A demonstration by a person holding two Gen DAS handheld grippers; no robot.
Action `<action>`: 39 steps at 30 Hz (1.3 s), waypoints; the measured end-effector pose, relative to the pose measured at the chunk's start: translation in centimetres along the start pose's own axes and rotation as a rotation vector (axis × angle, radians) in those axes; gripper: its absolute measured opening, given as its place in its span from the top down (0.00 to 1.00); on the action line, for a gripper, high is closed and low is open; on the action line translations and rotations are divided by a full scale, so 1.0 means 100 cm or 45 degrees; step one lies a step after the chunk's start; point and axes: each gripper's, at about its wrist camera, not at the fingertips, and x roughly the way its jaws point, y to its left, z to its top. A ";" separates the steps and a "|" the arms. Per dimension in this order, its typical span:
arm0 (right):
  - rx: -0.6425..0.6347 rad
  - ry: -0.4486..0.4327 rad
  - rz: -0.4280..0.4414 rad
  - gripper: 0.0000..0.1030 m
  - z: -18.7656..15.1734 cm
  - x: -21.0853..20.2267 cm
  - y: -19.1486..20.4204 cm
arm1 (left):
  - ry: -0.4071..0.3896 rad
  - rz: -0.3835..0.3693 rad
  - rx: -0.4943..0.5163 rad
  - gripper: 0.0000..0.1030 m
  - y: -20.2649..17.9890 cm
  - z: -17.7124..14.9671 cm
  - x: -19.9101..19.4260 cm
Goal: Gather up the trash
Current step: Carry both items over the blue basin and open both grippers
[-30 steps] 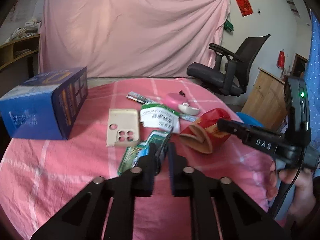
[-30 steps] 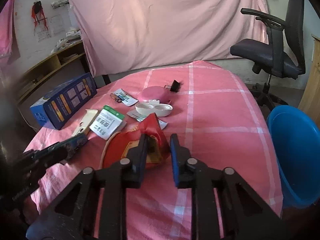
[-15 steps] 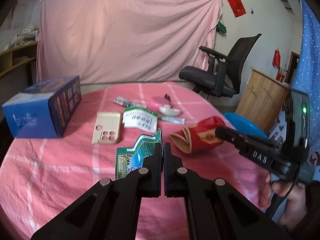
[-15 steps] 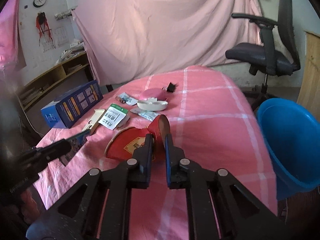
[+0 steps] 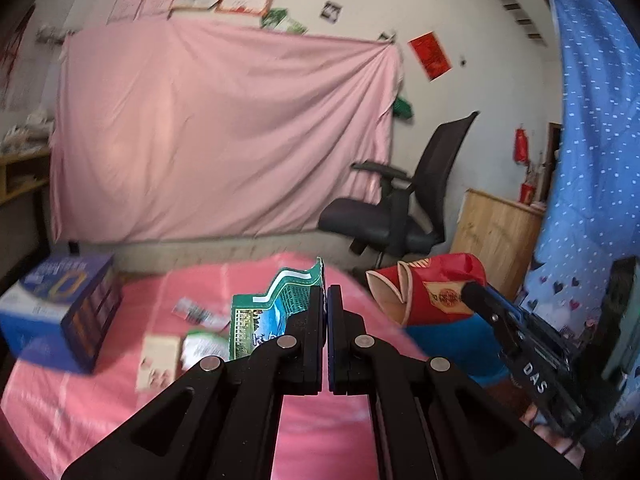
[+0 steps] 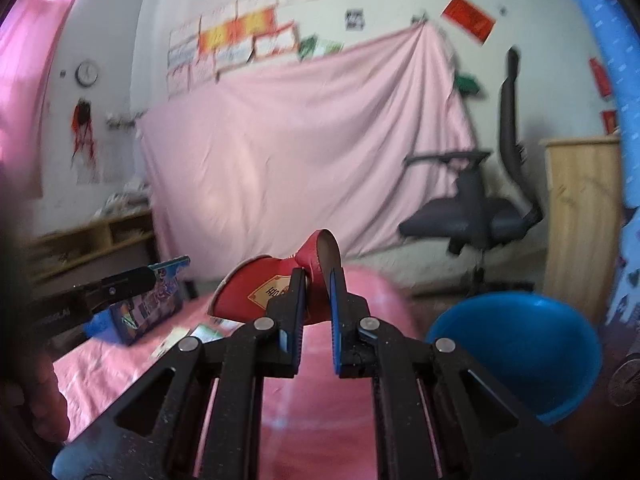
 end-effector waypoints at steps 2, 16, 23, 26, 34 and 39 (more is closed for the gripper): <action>-0.001 -0.069 -0.063 0.64 0.007 -0.011 -0.009 | -0.032 -0.036 0.024 1.00 -0.012 0.009 0.004; 0.015 -0.133 -0.513 0.64 0.012 -0.037 -0.073 | -0.011 -0.342 0.109 1.00 -0.112 0.022 0.079; 0.189 0.005 -0.618 0.64 -0.007 -0.021 -0.129 | 0.113 -0.430 0.087 1.00 -0.141 0.013 0.132; 0.261 0.050 -0.639 0.64 -0.015 -0.017 -0.148 | 0.181 -0.455 0.068 1.00 -0.149 0.007 0.154; 0.394 0.135 -0.662 0.64 -0.028 -0.007 -0.174 | 0.326 -0.482 0.049 1.00 -0.162 -0.005 0.192; 0.446 0.176 -0.651 0.64 -0.034 0.000 -0.182 | 0.375 -0.477 0.055 1.00 -0.164 -0.012 0.202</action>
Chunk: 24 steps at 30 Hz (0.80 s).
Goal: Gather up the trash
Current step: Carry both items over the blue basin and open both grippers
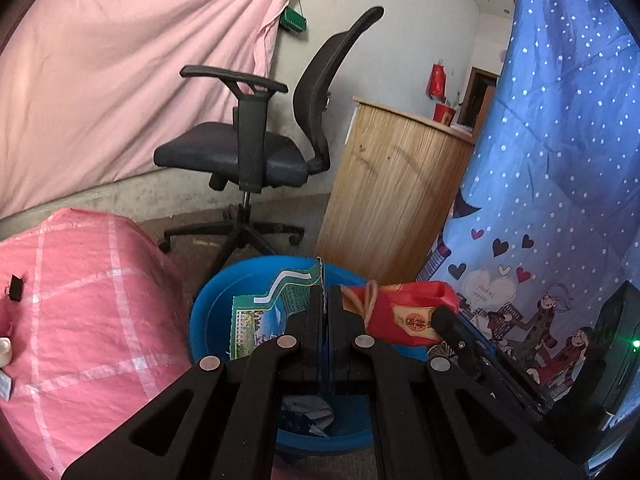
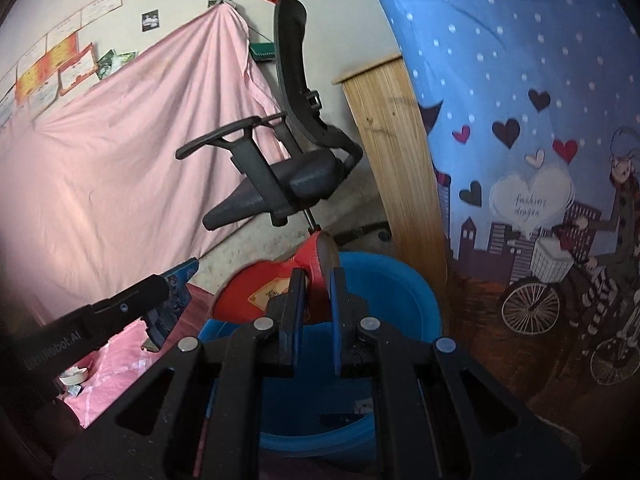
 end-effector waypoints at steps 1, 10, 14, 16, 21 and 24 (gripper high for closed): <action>0.003 0.012 -0.001 0.64 -0.001 0.002 -0.001 | 0.005 0.000 -0.002 1.00 0.000 -0.001 0.002; 0.032 0.056 0.004 0.62 -0.003 0.010 -0.006 | 0.072 0.026 -0.007 0.99 0.001 -0.006 0.011; 0.029 0.050 0.003 0.62 -0.002 0.008 -0.006 | 0.088 0.032 0.000 0.96 -0.001 -0.006 0.012; 0.029 0.046 0.001 0.61 -0.001 0.008 -0.006 | 0.087 0.032 0.001 0.93 -0.001 -0.006 0.012; 0.027 0.030 -0.006 0.61 0.000 0.006 -0.007 | 0.062 0.029 -0.033 0.76 0.002 -0.006 0.007; 0.020 0.017 -0.005 0.59 0.001 0.003 -0.006 | 0.033 0.040 -0.057 0.72 0.006 -0.004 0.000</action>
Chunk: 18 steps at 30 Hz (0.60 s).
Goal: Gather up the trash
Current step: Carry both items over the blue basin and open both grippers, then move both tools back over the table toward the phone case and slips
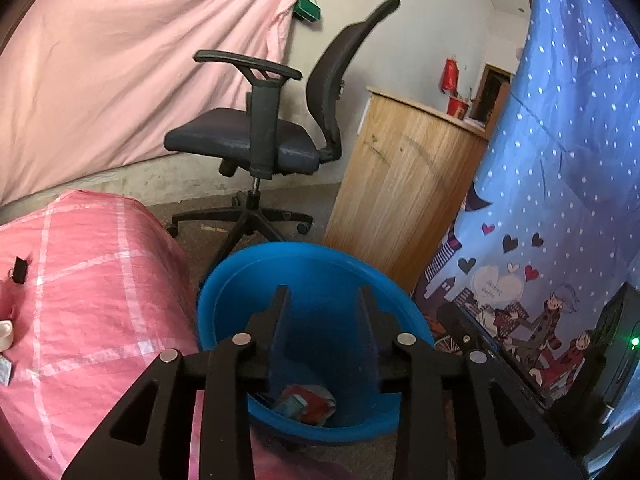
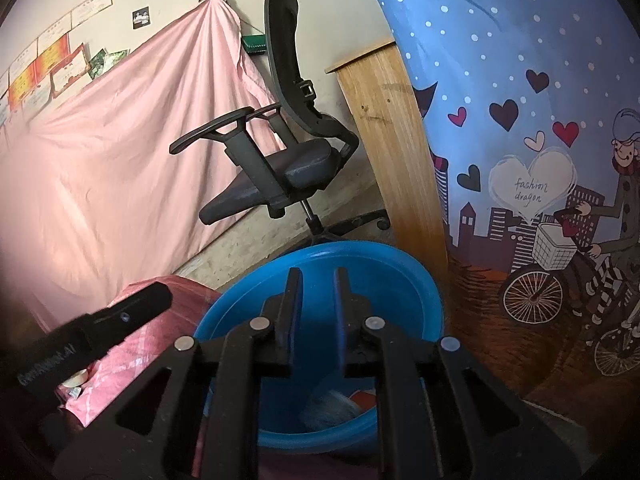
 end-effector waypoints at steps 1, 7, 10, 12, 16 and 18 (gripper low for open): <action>-0.004 -0.008 0.001 0.59 0.000 -0.001 0.001 | -0.013 0.008 -0.007 0.72 0.002 0.001 -0.004; -0.038 -0.060 0.020 0.54 0.003 -0.010 0.008 | -0.081 0.060 0.001 0.66 0.006 0.004 -0.026; -0.065 -0.097 0.041 0.50 0.004 -0.016 0.014 | -0.116 0.099 0.027 0.64 0.007 0.003 -0.039; -0.078 -0.114 0.061 0.44 0.006 -0.020 0.019 | -0.143 0.134 0.032 0.59 0.010 0.002 -0.050; -0.102 -0.148 0.100 0.27 0.008 -0.029 0.030 | -0.215 0.186 0.009 0.46 0.022 -0.001 -0.074; -0.121 -0.172 0.119 0.21 0.009 -0.034 0.037 | -0.243 0.221 0.002 0.44 0.028 -0.003 -0.087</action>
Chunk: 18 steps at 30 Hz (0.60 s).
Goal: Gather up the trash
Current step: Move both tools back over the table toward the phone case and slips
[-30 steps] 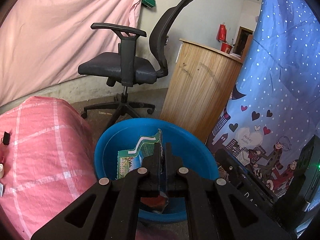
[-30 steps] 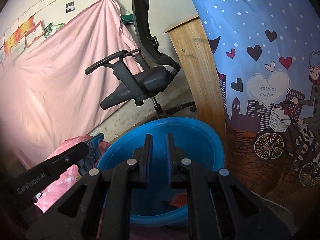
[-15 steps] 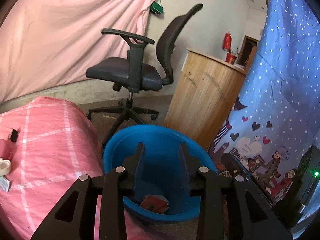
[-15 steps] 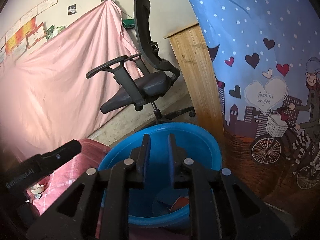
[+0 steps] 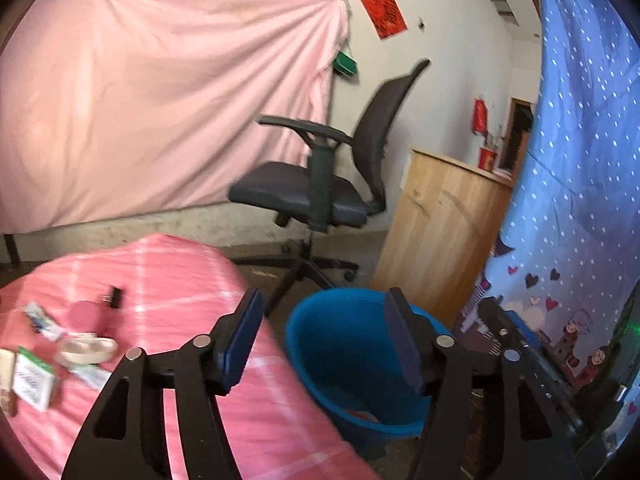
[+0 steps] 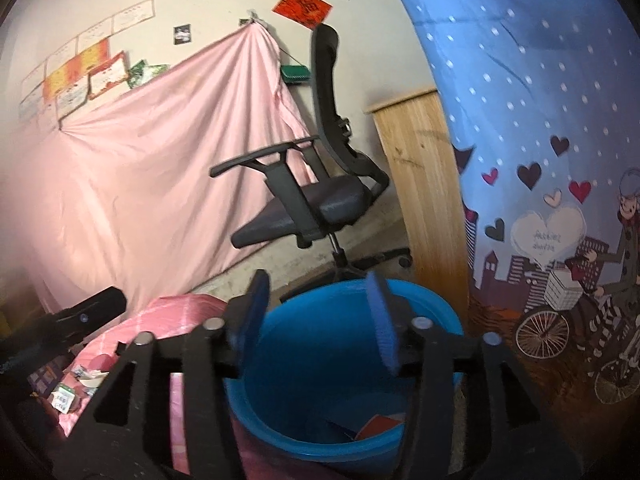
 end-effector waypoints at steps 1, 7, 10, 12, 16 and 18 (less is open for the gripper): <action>-0.016 -0.014 0.015 0.18 0.001 -0.003 0.005 | -0.015 0.021 -0.001 0.41 0.006 0.000 -0.007; -0.113 -0.083 0.088 0.00 -0.001 -0.018 0.033 | -0.122 0.157 -0.028 0.18 0.037 -0.010 -0.048; -0.152 -0.083 0.115 0.00 -0.006 -0.024 0.045 | -0.155 0.233 -0.030 0.08 0.050 -0.020 -0.067; -0.192 -0.083 0.133 0.00 -0.010 -0.028 0.053 | -0.170 0.275 -0.040 0.07 0.057 -0.029 -0.079; -0.237 -0.108 0.181 0.00 -0.015 -0.039 0.064 | -0.172 0.326 -0.062 0.06 0.067 -0.042 -0.094; -0.256 -0.137 0.203 0.00 -0.018 -0.045 0.071 | -0.180 0.369 -0.079 0.03 0.074 -0.048 -0.104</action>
